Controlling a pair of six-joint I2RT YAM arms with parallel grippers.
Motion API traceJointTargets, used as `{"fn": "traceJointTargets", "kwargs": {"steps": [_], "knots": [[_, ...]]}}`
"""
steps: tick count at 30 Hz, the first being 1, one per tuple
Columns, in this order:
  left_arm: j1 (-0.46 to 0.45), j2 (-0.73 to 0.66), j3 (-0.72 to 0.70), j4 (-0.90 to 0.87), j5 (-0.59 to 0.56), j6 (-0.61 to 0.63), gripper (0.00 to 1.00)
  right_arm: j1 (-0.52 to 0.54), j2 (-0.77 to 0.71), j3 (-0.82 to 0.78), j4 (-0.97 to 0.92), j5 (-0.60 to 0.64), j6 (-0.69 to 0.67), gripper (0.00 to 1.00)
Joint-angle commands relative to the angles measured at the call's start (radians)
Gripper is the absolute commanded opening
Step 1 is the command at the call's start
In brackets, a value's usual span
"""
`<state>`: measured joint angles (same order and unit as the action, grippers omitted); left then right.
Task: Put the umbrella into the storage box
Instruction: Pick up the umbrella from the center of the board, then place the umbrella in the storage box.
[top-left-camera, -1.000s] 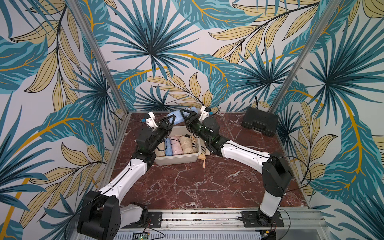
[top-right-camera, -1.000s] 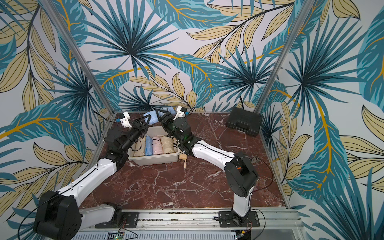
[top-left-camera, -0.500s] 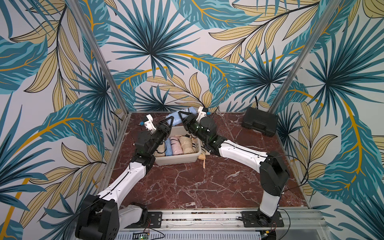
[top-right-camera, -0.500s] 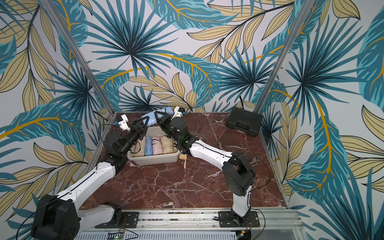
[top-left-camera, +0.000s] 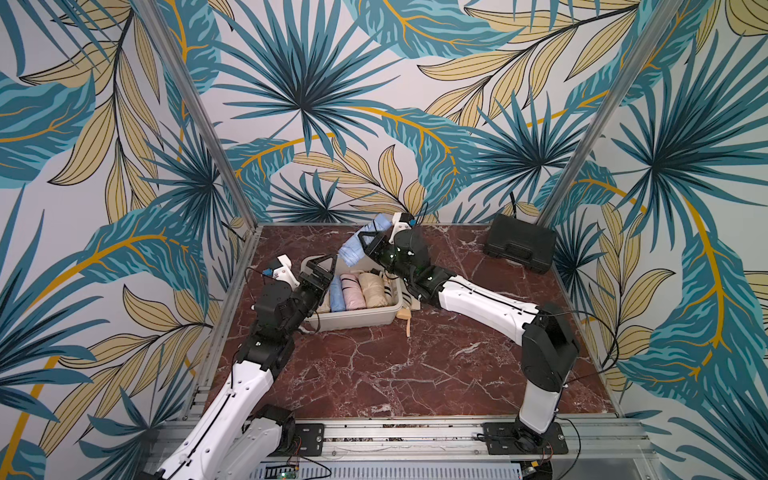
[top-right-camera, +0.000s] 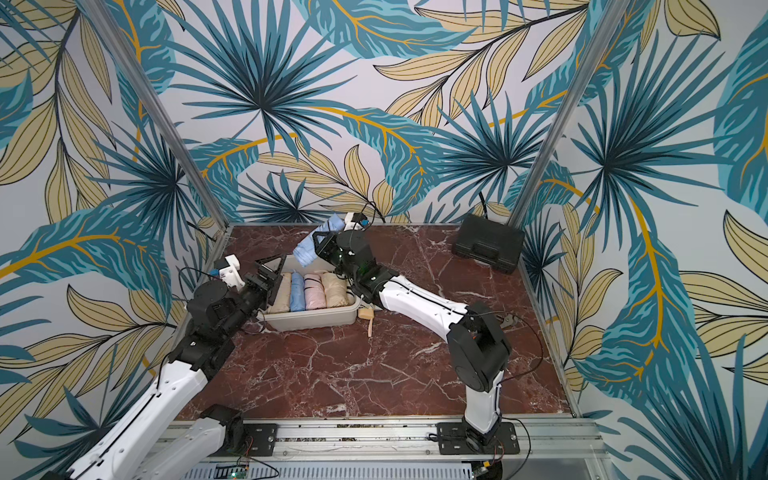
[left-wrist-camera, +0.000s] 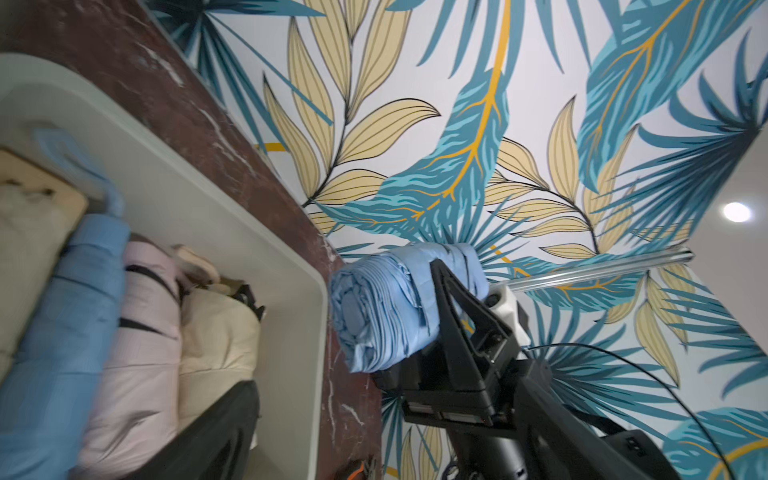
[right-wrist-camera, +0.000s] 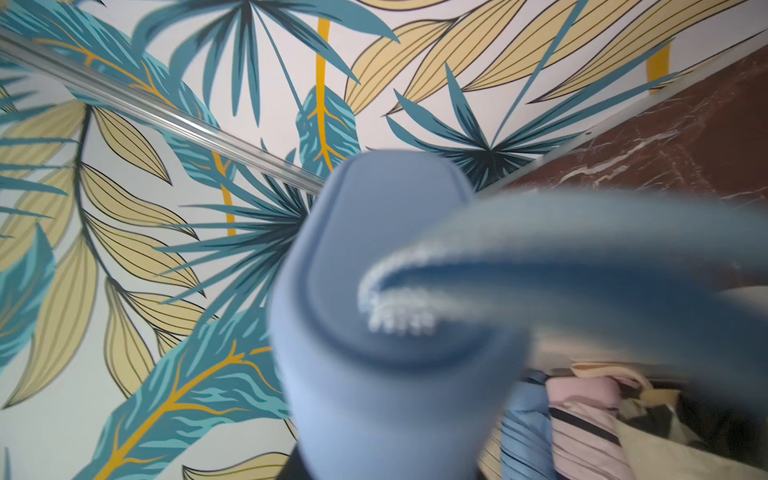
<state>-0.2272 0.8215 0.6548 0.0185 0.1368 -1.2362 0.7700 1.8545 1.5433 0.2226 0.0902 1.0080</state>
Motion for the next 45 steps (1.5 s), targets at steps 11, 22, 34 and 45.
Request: {"fn": "traceJointTargets", "kwargs": {"steps": [11,22,34,45], "knots": [[0.151,-0.048,0.159,-0.605,-0.109,0.295,1.0,0.002,0.193,0.351,-0.478,-0.45,-0.216,0.19],[0.207,-0.044,0.177,-0.609,-0.092,0.34,1.0,0.014,0.415,0.575,-0.56,-0.594,-0.227,0.18],[0.209,-0.029,0.19,-0.6,-0.087,0.338,1.0,0.064,0.585,0.749,-0.635,-0.701,-0.225,0.25],[0.21,0.0,0.206,-0.564,-0.073,0.331,1.0,0.068,0.427,0.716,-0.766,-0.374,-0.421,0.66]]}}
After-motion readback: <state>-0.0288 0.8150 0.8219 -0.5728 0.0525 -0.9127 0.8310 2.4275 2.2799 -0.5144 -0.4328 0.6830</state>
